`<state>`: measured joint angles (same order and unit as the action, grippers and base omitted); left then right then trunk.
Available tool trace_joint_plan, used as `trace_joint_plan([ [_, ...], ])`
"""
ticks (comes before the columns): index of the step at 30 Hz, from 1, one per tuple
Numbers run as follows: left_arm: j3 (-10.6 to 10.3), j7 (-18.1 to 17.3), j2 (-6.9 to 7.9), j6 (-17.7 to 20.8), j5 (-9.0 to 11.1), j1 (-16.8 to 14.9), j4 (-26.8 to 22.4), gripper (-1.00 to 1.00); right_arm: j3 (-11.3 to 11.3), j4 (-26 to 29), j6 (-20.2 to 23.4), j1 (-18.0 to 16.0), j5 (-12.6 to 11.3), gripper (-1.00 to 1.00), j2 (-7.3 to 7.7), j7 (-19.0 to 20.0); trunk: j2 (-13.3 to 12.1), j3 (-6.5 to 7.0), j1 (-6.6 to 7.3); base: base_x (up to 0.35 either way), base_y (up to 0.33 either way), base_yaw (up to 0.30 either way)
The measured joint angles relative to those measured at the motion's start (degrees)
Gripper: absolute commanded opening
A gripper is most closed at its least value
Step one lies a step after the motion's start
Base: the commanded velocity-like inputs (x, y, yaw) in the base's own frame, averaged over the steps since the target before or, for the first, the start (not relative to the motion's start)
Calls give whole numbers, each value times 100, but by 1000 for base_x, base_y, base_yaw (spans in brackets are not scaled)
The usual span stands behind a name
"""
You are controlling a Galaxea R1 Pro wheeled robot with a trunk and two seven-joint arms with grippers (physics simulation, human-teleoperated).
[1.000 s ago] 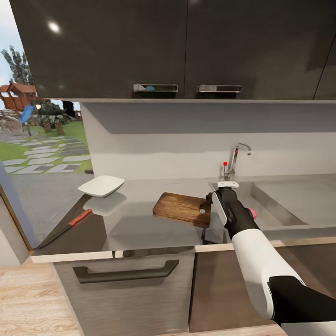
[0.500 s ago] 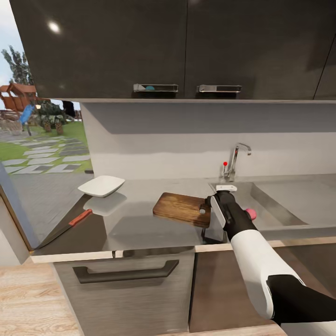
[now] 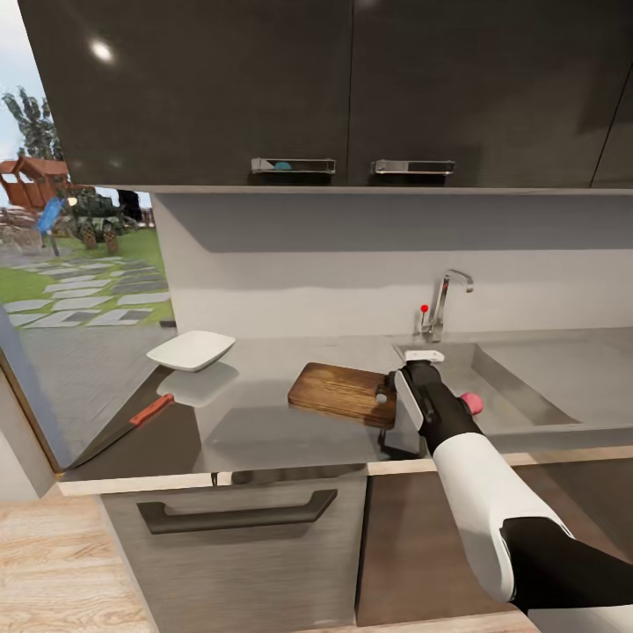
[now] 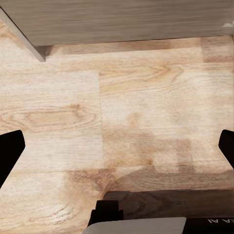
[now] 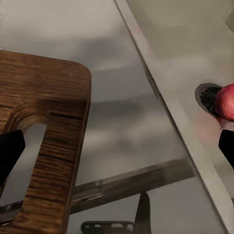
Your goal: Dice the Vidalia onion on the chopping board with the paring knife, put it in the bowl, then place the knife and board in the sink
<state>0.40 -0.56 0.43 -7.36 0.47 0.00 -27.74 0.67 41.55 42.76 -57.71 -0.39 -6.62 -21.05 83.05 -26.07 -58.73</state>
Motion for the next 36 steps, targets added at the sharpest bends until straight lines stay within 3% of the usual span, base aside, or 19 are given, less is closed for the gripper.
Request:
trace_joint_plan([
  [8,0,0,1,0,1,0,0,100,-3,-28,6,0,1,100,4,200,0,0,0,0,0,0],
  [36,0,0,-4,0,1,0,9,100,21,-378,-46,0,9,100,50,222,0,0,0,0,0,0],
])
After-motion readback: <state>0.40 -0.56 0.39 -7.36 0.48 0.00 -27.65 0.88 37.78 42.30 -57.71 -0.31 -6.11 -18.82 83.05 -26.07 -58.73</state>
